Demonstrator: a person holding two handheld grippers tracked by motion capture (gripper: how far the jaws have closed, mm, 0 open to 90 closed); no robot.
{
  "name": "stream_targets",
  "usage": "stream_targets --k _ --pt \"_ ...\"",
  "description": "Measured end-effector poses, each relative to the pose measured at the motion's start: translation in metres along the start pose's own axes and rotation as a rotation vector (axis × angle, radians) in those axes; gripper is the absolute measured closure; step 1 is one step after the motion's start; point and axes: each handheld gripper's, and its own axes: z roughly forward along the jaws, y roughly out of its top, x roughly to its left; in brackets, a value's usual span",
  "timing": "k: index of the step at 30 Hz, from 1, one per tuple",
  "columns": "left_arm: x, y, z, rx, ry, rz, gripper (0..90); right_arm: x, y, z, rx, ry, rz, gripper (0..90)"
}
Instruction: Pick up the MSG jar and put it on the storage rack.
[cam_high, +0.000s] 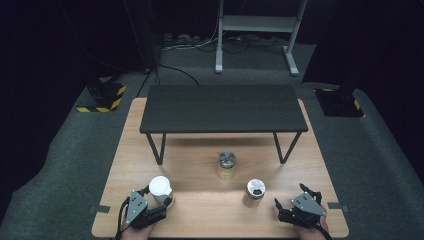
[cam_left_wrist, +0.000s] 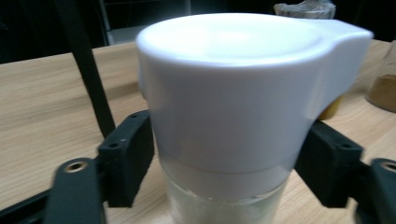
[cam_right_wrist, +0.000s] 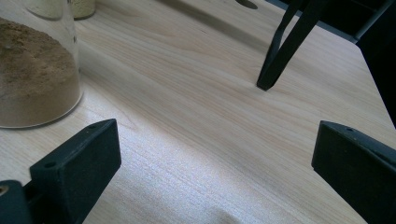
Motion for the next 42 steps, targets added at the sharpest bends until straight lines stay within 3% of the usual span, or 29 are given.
stream_targets --k 14,19,30,37,42 --pt "-0.001 0.003 -0.002 0.014 -0.006 0.026 30.4 0.000 0.000 0.000 0.001 0.004 0.005 0.8" --pt "-0.004 0.011 -0.007 -0.012 -0.015 0.023 30.4 -0.001 0.000 0.000 0.000 0.006 0.006 0.8" --pt "-0.009 0.044 -0.021 -0.059 -0.030 -0.003 30.4 0.000 0.000 0.000 -0.003 0.004 0.000 0.8" --pt "-0.011 0.062 -0.023 -0.077 -0.030 0.014 30.5 -0.001 0.000 0.000 -0.005 0.004 0.004 0.8" --pt "-0.010 0.073 -0.022 -0.096 -0.038 -0.002 30.5 -0.001 0.000 0.000 -0.006 0.005 0.006 0.8"
